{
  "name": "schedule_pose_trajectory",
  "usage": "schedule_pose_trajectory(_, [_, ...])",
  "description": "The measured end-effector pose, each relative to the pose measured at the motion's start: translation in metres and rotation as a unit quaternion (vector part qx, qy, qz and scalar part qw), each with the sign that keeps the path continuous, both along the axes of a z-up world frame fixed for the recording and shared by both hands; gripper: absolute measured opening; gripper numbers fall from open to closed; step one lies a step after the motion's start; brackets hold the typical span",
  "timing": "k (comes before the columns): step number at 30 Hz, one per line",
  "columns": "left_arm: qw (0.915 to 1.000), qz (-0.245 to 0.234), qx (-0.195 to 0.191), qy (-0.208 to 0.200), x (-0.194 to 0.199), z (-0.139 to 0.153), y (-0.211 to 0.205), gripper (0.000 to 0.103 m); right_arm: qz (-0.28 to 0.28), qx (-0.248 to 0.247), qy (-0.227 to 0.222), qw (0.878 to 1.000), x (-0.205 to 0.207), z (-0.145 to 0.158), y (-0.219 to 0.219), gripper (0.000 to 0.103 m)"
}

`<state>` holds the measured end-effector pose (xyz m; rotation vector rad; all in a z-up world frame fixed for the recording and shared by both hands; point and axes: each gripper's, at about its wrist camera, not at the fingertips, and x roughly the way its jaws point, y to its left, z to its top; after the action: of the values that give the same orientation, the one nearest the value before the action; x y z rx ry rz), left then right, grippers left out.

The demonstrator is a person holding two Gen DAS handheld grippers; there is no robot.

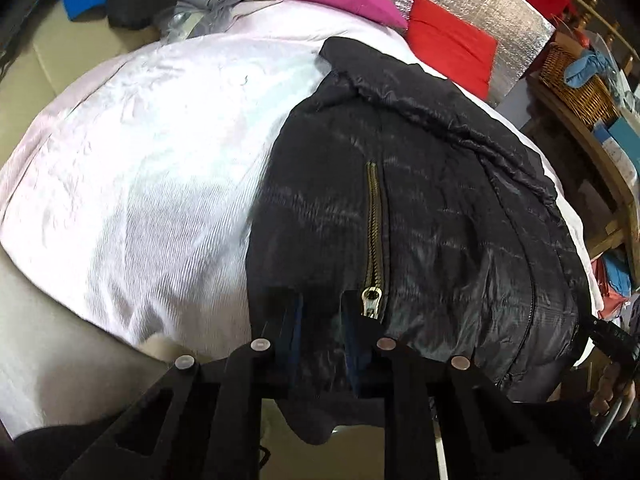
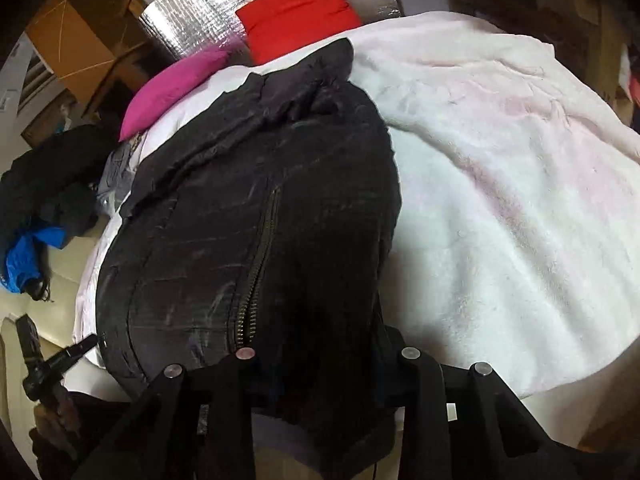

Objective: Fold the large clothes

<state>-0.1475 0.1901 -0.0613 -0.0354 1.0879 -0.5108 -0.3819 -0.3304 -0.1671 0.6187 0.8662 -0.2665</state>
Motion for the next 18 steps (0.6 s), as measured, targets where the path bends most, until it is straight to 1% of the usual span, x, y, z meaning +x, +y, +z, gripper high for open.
schedule_pose_trajectory(1, [1.0000, 0.004, 0.001, 0.003, -0.001, -0.002, 0.001, 0.021, -0.004, -0.002, 0.003, 1.000, -0.001, -0.001, -0.003, 0.036])
schedule_pose_trajectory(3, [0.9996, 0.023, 0.003, 0.018, 0.000, -0.006, 0.006, 0.043, -0.027, -0.003, 0.010, 1.000, -0.004, -0.005, -0.010, 0.036])
schedule_pose_trajectory(4, [0.9989, 0.037, 0.007, 0.027, 0.000, -0.010, 0.010, 0.065, -0.034, 0.004, 0.011, 0.999, -0.006, -0.007, -0.014, 0.039])
schedule_pose_trajectory(5, [0.9983, 0.049, 0.010, 0.029, -0.001, -0.012, 0.013, 0.072, -0.038, 0.009, 0.011, 0.999, -0.006, -0.008, -0.015, 0.044])
schedule_pose_trajectory(6, [0.9981, 0.053, 0.009, 0.031, -0.002, -0.013, 0.015, 0.072, -0.043, 0.014, 0.014, 0.999, -0.006, -0.011, -0.016, 0.061])
schedule_pose_trajectory(7, [0.9980, 0.049, 0.003, 0.039, -0.003, -0.016, 0.014, 0.072, -0.046, 0.017, 0.015, 0.999, -0.005, -0.013, -0.015, 0.066])
schedule_pose_trajectory(8, [0.9981, 0.039, -0.006, 0.047, -0.004, -0.018, 0.012, 0.072, -0.041, 0.020, 0.013, 0.999, -0.004, -0.016, -0.013, 0.066])
schedule_pose_trajectory(9, [0.9982, 0.029, -0.016, 0.049, -0.006, -0.018, 0.012, 0.071, -0.030, 0.021, 0.011, 0.999, -0.001, -0.017, -0.009, 0.065])
schedule_pose_trajectory(10, [0.9985, 0.020, -0.020, 0.048, -0.008, -0.019, 0.009, 0.064, -0.016, 0.017, 0.010, 1.000, 0.000, -0.017, -0.003, 0.060])
schedule_pose_trajectory(11, [0.9990, 0.012, -0.012, 0.041, -0.010, -0.019, 0.005, 0.050, 0.000, -0.007, 0.012, 1.000, 0.002, -0.015, 0.005, 0.054])
schedule_pose_trajectory(12, [0.9995, 0.009, 0.006, 0.028, -0.013, -0.019, 0.002, 0.043, 0.011, -0.020, 0.013, 1.000, 0.003, -0.012, 0.011, 0.037])
schedule_pose_trajectory(13, [0.9997, 0.007, 0.011, 0.020, -0.015, -0.018, 0.001, 0.033, 0.025, -0.032, 0.012, 0.999, 0.004, -0.009, 0.017, 0.035])
schedule_pose_trajectory(14, [0.9999, 0.004, 0.002, 0.016, -0.016, -0.016, 0.002, 0.029, 0.029, -0.042, 0.008, 0.999, 0.003, -0.007, 0.021, 0.034])
schedule_pose_trajectory(15, [0.9999, 0.004, -0.002, 0.014, -0.017, -0.014, 0.003, 0.028, 0.030, -0.044, 0.004, 0.999, 0.002, -0.005, 0.022, 0.033])
schedule_pose_trajectory(18, [0.9999, 0.001, -0.008, 0.011, -0.019, -0.013, 0.009, 0.027, 0.024, -0.028, 0.007, 0.999, 0.001, -0.009, 0.017, 0.034])
